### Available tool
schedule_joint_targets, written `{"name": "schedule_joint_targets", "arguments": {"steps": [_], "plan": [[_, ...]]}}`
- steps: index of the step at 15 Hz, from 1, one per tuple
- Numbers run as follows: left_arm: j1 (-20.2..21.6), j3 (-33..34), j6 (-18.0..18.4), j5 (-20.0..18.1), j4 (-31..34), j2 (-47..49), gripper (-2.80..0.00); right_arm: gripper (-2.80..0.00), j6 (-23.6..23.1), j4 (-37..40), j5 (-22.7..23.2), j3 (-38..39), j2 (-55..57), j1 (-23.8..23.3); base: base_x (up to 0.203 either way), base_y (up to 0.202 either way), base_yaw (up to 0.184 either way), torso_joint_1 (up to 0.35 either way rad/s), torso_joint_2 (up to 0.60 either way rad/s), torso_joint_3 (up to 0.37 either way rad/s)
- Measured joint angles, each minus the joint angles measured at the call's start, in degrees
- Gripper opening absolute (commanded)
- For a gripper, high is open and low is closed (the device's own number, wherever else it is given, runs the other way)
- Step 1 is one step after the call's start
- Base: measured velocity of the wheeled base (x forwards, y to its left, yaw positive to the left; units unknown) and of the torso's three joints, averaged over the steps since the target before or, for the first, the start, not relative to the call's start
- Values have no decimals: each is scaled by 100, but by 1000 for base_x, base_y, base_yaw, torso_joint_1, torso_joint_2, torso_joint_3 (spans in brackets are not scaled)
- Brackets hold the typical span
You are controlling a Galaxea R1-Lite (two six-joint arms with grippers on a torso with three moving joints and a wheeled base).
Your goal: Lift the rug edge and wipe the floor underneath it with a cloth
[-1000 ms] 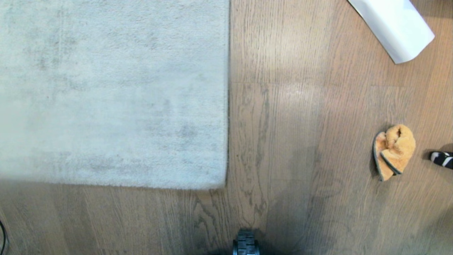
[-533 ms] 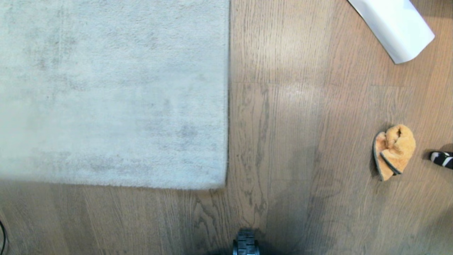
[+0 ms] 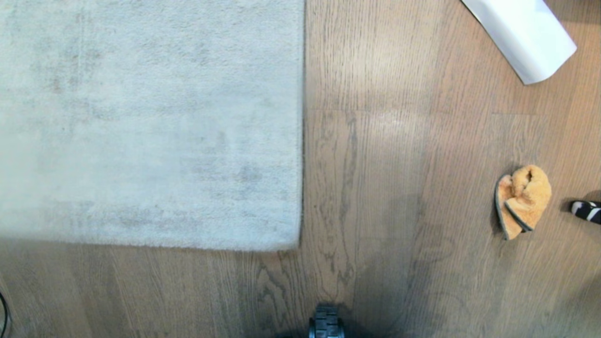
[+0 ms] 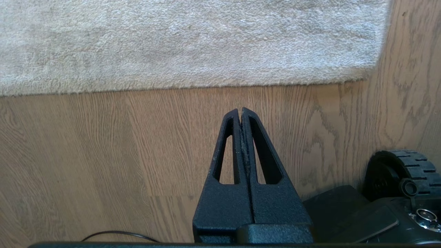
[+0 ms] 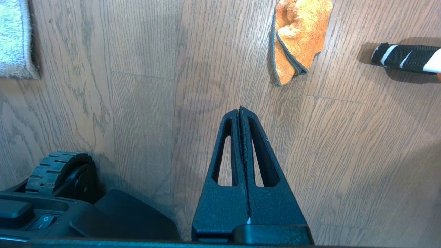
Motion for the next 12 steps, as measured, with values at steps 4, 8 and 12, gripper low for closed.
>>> {"name": "schedule_joint_targets", "arguments": {"steps": [4, 8, 12], "plan": [[0, 0, -2, 0, 2, 0, -280, -280, 0, 0, 0, 0, 0, 0, 0, 0, 0, 0, 0, 0], [2, 0, -3, -4, 2, 0, -280, -280, 2, 0, 0, 0, 0, 0, 0, 0, 0, 0, 0, 0], [0, 0, -2, 5, 4, 0, -280, -280, 0, 2, 0, 0, 0, 0, 0, 0, 0, 2, 3, 120]]}}
